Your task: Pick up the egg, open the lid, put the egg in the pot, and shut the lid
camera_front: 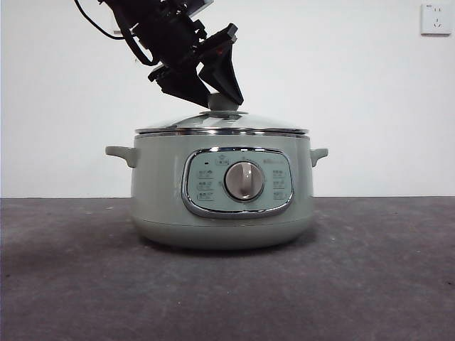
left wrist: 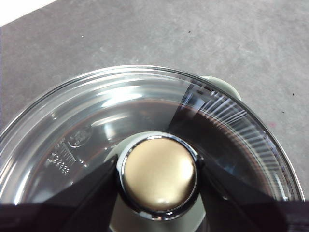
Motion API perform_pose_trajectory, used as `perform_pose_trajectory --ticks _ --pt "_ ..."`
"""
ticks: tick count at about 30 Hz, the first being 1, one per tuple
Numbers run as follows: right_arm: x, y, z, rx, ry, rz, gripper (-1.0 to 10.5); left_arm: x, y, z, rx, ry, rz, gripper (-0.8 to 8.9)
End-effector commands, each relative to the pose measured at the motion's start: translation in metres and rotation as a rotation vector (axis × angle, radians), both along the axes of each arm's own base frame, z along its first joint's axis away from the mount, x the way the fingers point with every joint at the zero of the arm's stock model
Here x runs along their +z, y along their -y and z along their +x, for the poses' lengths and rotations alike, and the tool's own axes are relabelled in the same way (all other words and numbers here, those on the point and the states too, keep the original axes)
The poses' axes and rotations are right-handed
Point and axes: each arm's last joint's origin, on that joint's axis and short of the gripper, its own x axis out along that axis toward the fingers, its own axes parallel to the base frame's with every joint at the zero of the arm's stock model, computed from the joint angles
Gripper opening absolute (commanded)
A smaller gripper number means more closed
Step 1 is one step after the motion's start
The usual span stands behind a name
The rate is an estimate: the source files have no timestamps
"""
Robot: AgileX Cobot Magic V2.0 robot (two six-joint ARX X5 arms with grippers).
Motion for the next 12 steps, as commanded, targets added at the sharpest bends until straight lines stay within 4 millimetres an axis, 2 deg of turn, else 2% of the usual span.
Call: perform_pose_trajectory --ticks 1,12 --pt "-0.0033 0.0010 -0.0013 -0.007 -0.024 -0.007 4.7 0.0082 0.0023 -0.0002 -0.011 0.039 -0.030 -0.08" --pt "-0.0033 0.0016 -0.0010 -0.026 -0.018 -0.017 4.7 0.0062 0.0020 -0.0013 -0.012 0.018 -0.019 -0.08"
